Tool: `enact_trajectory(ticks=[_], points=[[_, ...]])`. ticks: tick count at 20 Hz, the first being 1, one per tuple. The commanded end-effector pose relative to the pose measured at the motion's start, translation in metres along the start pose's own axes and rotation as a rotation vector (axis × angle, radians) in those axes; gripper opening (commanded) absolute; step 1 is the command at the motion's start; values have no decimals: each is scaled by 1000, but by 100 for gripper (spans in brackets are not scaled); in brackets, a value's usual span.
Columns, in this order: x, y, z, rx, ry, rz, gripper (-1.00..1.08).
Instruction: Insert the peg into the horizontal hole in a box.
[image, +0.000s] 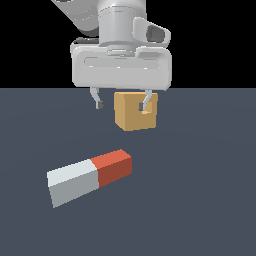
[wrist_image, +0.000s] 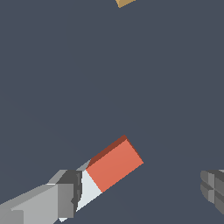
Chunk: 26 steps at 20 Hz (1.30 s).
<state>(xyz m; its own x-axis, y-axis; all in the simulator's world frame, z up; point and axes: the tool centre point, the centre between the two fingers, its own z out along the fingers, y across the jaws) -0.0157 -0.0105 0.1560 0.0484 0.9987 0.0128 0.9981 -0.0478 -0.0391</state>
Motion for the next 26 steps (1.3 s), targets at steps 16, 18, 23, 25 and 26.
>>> enact_trajectory(ticks=[16, 18, 23, 25, 26], points=[[-29, -12, 19, -10, 1, 217, 100], [-37, -17, 25, -13, 2, 278, 100], [-58, -33, 41, -21, 3, 458, 100], [-66, -40, 48, -25, 3, 531, 100], [-69, -44, 51, -26, 3, 568, 100]])
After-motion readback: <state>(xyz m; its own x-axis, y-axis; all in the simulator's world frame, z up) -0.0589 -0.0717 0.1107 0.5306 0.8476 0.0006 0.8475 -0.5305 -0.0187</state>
